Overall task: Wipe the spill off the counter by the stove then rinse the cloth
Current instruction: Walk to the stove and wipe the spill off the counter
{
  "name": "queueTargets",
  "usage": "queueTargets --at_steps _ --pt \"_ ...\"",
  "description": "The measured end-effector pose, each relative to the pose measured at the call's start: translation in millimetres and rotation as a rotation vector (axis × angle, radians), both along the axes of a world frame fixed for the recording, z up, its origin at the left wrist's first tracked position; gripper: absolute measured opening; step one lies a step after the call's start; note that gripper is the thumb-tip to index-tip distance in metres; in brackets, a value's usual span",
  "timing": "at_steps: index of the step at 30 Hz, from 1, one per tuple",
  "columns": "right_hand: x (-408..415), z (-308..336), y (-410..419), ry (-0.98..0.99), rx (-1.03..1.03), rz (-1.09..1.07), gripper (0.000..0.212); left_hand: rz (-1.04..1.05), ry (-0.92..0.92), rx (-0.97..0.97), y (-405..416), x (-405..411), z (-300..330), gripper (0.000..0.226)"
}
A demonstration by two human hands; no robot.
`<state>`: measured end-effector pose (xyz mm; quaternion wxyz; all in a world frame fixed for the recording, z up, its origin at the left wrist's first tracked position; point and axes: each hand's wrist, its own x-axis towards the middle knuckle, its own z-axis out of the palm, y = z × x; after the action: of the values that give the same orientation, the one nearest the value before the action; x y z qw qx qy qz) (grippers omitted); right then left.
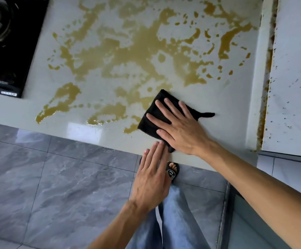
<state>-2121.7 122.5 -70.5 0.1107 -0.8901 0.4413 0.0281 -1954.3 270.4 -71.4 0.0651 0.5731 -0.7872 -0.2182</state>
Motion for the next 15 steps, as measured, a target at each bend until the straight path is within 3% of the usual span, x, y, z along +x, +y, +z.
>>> queueTargets --at_steps 2,8,15 --pt "10.6 1.5 -29.8 0.002 -0.009 0.064 0.058 -0.016 0.009 0.012 -1.0 2.6 1.5 0.083" --pt "5.8 10.2 -43.8 0.009 0.011 -0.163 0.059 -0.046 0.006 -0.015 -1.0 6.4 1.5 0.081" --pt "43.6 12.3 -29.3 0.012 0.116 0.311 0.055 -0.09 -0.022 -0.055 1.9 7.9 -8.8 0.086"
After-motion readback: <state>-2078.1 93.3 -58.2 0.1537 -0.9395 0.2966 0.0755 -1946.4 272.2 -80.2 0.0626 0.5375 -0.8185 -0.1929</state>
